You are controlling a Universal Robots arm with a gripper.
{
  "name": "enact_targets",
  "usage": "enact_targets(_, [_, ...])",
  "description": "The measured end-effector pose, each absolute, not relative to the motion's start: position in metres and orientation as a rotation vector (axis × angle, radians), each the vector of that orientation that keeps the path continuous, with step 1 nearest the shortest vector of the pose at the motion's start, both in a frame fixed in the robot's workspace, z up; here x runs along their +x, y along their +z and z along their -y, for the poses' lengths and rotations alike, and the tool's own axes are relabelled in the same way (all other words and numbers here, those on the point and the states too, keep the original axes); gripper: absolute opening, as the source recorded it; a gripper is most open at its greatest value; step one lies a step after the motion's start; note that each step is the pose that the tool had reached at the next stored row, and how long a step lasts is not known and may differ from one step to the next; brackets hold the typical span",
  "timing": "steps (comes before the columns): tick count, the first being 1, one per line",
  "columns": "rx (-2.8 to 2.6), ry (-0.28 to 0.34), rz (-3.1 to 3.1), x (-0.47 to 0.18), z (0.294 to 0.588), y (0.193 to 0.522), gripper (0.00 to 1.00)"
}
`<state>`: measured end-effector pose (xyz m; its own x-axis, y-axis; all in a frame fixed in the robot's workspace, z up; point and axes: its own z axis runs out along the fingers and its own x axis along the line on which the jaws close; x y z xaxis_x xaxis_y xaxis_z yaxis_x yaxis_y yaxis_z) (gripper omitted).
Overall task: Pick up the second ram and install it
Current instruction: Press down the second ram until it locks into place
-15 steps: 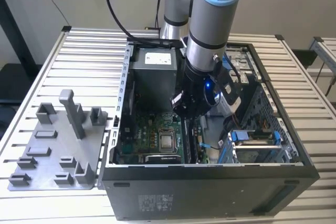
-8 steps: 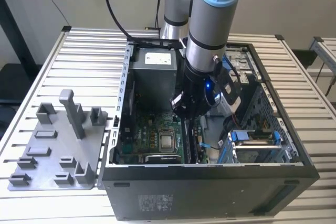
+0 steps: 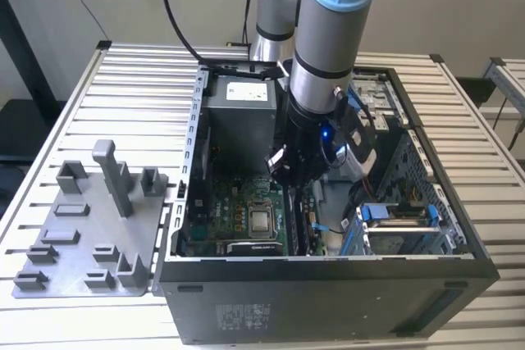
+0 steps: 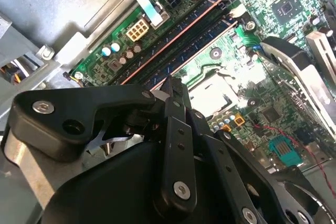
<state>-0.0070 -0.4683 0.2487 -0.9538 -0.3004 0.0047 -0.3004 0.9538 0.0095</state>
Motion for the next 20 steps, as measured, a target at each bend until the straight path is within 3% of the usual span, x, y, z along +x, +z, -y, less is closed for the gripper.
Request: enact_targets(20, [0.853,-0.011,3.028,-0.0074,0.4682,0.2452,0.11])
